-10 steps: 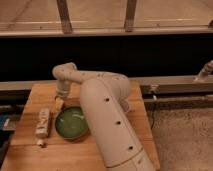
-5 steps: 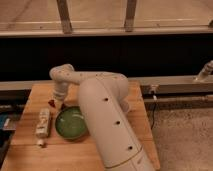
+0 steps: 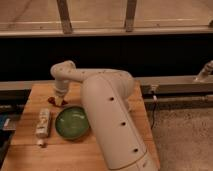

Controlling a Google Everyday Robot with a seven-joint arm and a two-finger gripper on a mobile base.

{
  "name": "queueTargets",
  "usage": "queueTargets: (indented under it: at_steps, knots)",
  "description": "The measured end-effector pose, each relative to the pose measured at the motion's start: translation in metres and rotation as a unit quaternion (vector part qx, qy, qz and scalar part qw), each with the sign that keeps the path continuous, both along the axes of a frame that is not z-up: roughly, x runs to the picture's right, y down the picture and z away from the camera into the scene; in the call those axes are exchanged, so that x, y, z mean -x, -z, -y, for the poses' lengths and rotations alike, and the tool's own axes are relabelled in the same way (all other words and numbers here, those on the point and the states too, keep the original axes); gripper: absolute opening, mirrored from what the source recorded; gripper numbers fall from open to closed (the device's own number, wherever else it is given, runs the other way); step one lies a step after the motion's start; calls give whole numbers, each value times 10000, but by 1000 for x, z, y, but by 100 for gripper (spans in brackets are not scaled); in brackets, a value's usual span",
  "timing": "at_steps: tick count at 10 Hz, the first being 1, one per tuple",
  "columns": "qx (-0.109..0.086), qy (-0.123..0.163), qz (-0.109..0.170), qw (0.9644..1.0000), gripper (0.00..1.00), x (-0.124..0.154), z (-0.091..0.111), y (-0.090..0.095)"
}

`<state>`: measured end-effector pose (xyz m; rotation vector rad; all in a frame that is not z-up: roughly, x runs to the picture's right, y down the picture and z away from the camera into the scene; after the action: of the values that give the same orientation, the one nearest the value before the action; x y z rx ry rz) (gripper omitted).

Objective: Place the pepper in the ceramic bowl

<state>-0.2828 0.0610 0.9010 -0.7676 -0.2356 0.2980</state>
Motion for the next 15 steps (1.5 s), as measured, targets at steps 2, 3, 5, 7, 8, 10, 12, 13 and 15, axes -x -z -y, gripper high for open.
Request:
queueTargets:
  at_steps: [2,3,5,7,8,10,12,13,15]
  knots:
    - [-251,-121,-132,9995,0,-13,30,18]
    - [-340,-181,-233,9990,0,-26,37,26]
    - [-449,-351,-427,9975,0,-60,38,41]
    - [-484,-559,-578,9956,0,-98,32,59]
    - [-479,-689,-689,9941,0,-121,26,71]
    - [-422,-817,-821,9924,0,-143,13,87]
    - [-296,-890,-896,9916,0,-145,-12,107]
    - [-234,-894,-891,9917,0,-141,-22,111]
    - [5,-853,-843,9928,0,-130,-45,115]
